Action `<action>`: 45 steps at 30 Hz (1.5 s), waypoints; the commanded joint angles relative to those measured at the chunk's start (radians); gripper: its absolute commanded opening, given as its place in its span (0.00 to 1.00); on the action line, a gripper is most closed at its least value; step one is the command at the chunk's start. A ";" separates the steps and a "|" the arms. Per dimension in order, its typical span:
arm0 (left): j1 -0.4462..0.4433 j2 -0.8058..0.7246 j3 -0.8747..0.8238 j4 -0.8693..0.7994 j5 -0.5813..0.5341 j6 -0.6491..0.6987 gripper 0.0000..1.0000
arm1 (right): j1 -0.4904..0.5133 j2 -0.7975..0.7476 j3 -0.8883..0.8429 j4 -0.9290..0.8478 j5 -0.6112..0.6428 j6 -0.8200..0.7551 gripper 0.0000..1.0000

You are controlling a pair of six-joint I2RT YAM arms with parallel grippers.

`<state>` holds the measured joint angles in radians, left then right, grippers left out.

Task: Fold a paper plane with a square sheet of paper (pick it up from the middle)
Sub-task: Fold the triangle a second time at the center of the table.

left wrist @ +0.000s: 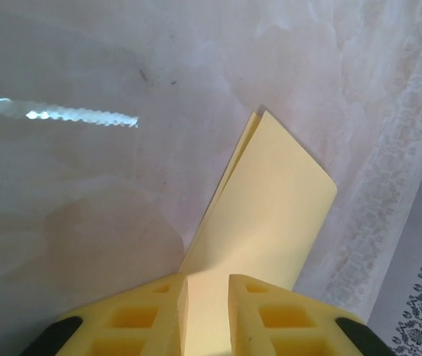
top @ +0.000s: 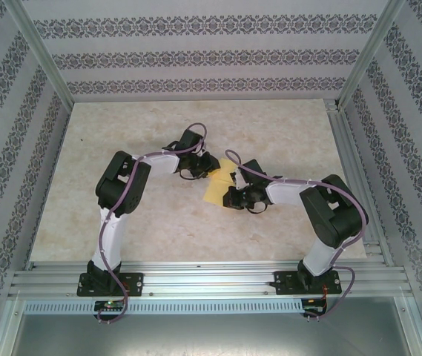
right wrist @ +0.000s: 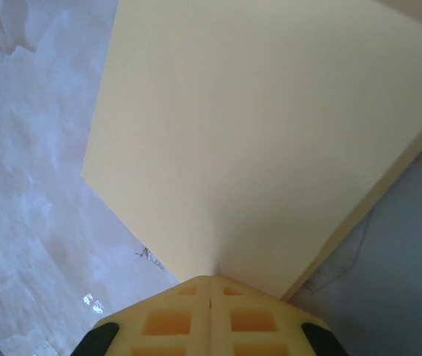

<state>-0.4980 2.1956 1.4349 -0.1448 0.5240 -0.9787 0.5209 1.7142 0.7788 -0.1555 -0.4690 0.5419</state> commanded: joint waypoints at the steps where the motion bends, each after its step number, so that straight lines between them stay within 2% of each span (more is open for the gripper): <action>1: 0.045 0.027 0.028 0.008 -0.102 0.066 0.25 | -0.009 -0.006 -0.040 -0.159 0.028 -0.041 0.00; 4: 0.048 -0.020 0.038 -0.004 -0.077 0.073 0.26 | -0.012 -0.052 -0.014 -0.182 0.004 -0.062 0.01; 8: 0.047 -0.131 0.009 -0.024 -0.068 0.092 0.29 | -0.016 -0.186 0.017 -0.211 0.008 -0.063 0.08; 13: 0.042 -0.259 -0.102 -0.016 -0.048 0.088 0.31 | -0.033 -0.305 0.028 -0.240 0.140 -0.035 0.08; 17: 0.018 -0.319 -0.192 0.047 -0.030 0.050 0.31 | -0.031 -0.255 0.029 -0.139 0.048 0.014 0.04; 21: -0.024 -0.309 -0.211 0.072 -0.007 0.034 0.26 | -0.009 -0.166 0.030 -0.034 -0.019 0.056 0.03; 25: -0.057 -0.288 -0.230 0.108 -0.004 0.013 0.24 | -0.010 -0.098 0.034 0.008 -0.030 0.071 0.02; 34: -0.119 -0.165 -0.180 0.120 0.033 -0.008 0.21 | -0.024 0.004 0.018 0.001 -0.032 0.044 0.02; 45: -0.125 -0.051 -0.148 0.075 -0.006 -0.019 0.18 | -0.032 0.021 -0.027 -0.044 -0.028 0.012 0.02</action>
<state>-0.6167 2.1067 1.2648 -0.0574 0.5430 -0.9932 0.4946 1.7252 0.7860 -0.1604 -0.5106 0.5808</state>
